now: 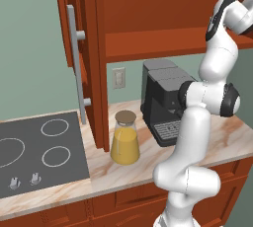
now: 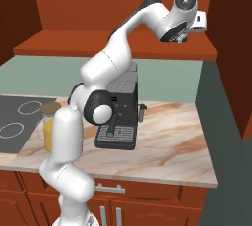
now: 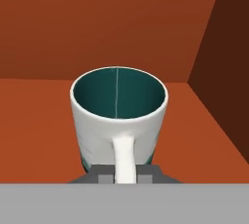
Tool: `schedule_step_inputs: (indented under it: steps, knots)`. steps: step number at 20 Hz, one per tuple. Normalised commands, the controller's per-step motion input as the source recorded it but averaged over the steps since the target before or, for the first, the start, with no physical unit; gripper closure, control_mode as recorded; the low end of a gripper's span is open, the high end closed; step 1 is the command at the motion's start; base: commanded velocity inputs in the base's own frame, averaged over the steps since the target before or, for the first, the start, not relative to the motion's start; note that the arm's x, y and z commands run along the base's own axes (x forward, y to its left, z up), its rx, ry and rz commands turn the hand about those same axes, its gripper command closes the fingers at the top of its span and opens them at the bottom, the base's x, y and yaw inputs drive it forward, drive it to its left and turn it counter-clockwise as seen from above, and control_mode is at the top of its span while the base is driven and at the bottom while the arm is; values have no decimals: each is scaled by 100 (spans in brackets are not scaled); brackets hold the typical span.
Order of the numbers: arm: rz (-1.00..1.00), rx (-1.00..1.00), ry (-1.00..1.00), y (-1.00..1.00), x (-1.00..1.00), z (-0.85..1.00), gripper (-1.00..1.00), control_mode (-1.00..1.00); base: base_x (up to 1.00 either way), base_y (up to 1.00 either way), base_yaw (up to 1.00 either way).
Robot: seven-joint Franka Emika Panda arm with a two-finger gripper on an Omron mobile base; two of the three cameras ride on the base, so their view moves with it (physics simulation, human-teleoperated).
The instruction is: There is a tray on the dining counter. Grab the cup, mug, and pitcher and place them on the tray. The pitcher may be placed next to the tray if it cannot fit the tray.
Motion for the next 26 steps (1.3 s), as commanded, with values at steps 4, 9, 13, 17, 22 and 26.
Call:
schedule_step_inputs:
  steps: [4, 9, 13, 17, 22, 26]
  knots:
    - [0, 0, 0, 0, 0, 0, 100, -100, 0, 0, 0]
    - [0, 0, 0, 0, 0, 0, 100, -100, 0, 0, 0]
    - [0, 0, 0, 0, 0, 0, 100, -100, 0, 0, 0]
    - [0, 0, 0, 1, 0, 0, 100, -100, 0, 0, 0]
    - [0, 0, 0, 12, -11, 0, 100, -100, 0, 0, 0]
    - [0, 0, 0, 26, -44, 0, 100, -100, 0, 0, 0]
